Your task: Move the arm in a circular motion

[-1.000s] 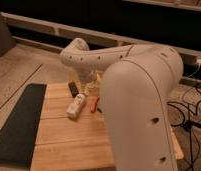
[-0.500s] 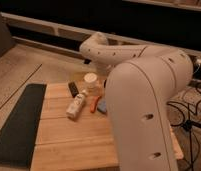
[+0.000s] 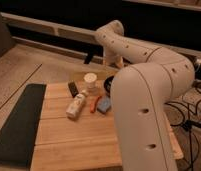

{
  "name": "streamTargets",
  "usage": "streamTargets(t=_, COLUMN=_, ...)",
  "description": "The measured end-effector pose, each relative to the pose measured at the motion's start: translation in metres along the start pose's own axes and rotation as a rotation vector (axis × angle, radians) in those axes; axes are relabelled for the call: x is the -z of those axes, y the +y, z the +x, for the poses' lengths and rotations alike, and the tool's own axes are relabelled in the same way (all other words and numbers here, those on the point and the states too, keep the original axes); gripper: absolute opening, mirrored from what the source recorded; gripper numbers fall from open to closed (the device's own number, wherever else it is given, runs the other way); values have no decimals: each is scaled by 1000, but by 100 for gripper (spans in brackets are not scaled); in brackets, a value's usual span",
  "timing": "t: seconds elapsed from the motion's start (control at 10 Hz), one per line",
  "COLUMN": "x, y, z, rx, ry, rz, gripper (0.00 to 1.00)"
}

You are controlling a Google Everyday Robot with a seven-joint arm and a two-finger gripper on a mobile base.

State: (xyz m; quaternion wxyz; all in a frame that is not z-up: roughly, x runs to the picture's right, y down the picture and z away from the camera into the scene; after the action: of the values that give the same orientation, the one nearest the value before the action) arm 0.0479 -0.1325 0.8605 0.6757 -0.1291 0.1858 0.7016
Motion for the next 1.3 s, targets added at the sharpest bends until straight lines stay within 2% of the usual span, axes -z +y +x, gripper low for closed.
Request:
streamTargets(t=0.1, x=-1, y=30, z=2, rx=79, ry=8, rz=-39, gripper=65)
streamTargets(t=0.2, x=-1, y=75, z=8, rx=203, ry=22, rz=-85, gripper=65)
streamTargets(t=0.3, x=0, y=109, z=17, rx=298, ry=33, rz=-118, gripper=65)
streamTargets(t=0.5, x=5, y=169, z=43, rx=464, ry=56, rz=-182, gripper=65)
streamTargets(t=0.6, x=12, y=203, z=67, rx=554, ry=68, rz=-225, gripper=65)
streamTargets(t=0.7, x=16, y=218, z=82, rx=600, ry=72, rz=-242, gripper=65)
streamTargets(t=0.8, x=19, y=231, z=101, rx=640, ry=75, rz=-257, gripper=65)
streamTargets(t=1.0, x=23, y=231, z=131, rx=670, ry=69, rz=-240, gripper=65)
streamTargets(t=1.2, x=27, y=210, z=144, rx=633, ry=54, rz=-208, gripper=65)
streamTargets(t=1.3, x=31, y=189, z=148, rx=586, ry=45, rz=-184, gripper=65)
